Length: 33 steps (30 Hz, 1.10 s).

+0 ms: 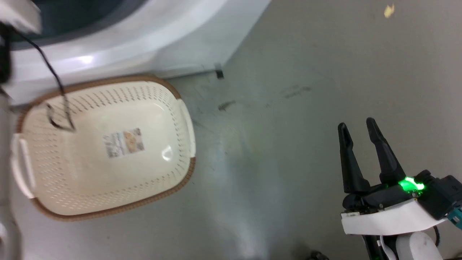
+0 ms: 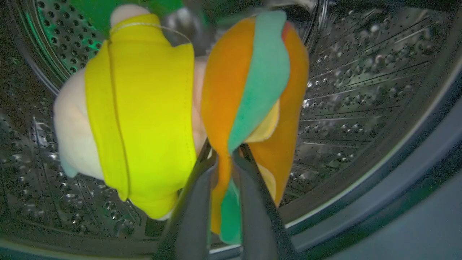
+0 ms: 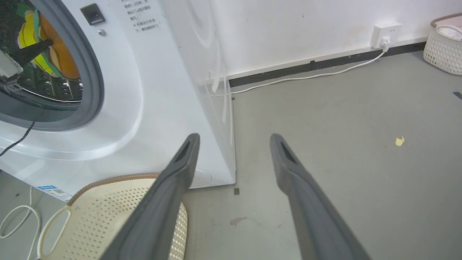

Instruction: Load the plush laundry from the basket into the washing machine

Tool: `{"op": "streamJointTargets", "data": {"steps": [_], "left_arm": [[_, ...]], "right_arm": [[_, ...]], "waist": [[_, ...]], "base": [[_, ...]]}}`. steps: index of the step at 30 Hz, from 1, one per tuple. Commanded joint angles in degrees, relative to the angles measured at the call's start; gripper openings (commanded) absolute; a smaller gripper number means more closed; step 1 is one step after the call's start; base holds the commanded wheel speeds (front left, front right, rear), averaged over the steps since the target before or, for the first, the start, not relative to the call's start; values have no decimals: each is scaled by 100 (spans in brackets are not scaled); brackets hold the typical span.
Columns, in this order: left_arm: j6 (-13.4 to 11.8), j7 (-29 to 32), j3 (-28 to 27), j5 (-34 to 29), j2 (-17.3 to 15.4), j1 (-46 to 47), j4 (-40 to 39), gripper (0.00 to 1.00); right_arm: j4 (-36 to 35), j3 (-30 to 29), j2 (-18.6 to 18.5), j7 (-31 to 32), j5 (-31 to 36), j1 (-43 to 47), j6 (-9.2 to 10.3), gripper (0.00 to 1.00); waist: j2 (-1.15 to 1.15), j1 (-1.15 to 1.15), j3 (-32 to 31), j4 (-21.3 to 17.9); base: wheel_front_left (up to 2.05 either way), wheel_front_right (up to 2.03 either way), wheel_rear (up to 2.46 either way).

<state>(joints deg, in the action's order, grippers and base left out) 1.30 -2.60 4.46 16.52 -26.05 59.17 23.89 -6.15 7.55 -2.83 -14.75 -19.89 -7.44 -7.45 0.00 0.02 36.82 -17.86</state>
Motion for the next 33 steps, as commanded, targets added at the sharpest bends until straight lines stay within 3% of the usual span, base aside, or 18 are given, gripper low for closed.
{"op": "streamJointTargets", "data": {"steps": [1, 4, 12, 20, 28, 29, 30, 31, 33], "left_arm": [[41, 69, 25, -77, -90, 244, 102, 0], [166, 505, 219, -281, -343, 1194, 829, 0], [306, 1120, 590, -616, -622, 2222, 1985, 0], [477, 1658, 946, -721, -681, 2646, 2806, 0], [525, 1550, 1123, -688, -574, 2690, 3207, 0], [527, 1508, 1137, -681, -558, 2678, 3249, 24], [522, 1450, 1147, -677, -545, 2659, 3289, 95], [512, 1387, 1154, -669, -529, 2636, 3331, 100], [508, 1266, 1171, -645, -479, 2559, 3431, 100]], "right_arm": [[-41, 14, -5, -25, -46, -92, -3, 100], [-47, 102, -5, -25, -145, -186, -3, 100], [-30, 229, -5, -25, -260, -264, -3, 100], [-1, 244, -5, -25, -314, -313, -3, 100], [31, 237, -5, -25, -281, -357, -3, 100], [41, 228, -5, -25, -262, -361, -3, 100], [50, 212, -5, -25, -241, -365, -3, 100], [56, 189, -5, -25, -219, -367, -3, 100], [62, 126, -5, -25, -172, -369, -3, 100]], "waist": [[0, -2, 347, -249], [0, -2, 596, -378], [0, -2, 801, -513], [0, -2, 869, -511], [0, -2, 796, -424], [0, -2, 763, -409], [0, -2, 718, -393], [0, -2, 669, -375], [0, -2, 547, -327]], "base": [[0, 0, 0], [0, 0, 0], [0, 0, 0], [0, 0, 0], [0, 0, 0], [0, 0, 0], [0, 0, 0], [0, 0, 0], [0, 0, 0]]}}
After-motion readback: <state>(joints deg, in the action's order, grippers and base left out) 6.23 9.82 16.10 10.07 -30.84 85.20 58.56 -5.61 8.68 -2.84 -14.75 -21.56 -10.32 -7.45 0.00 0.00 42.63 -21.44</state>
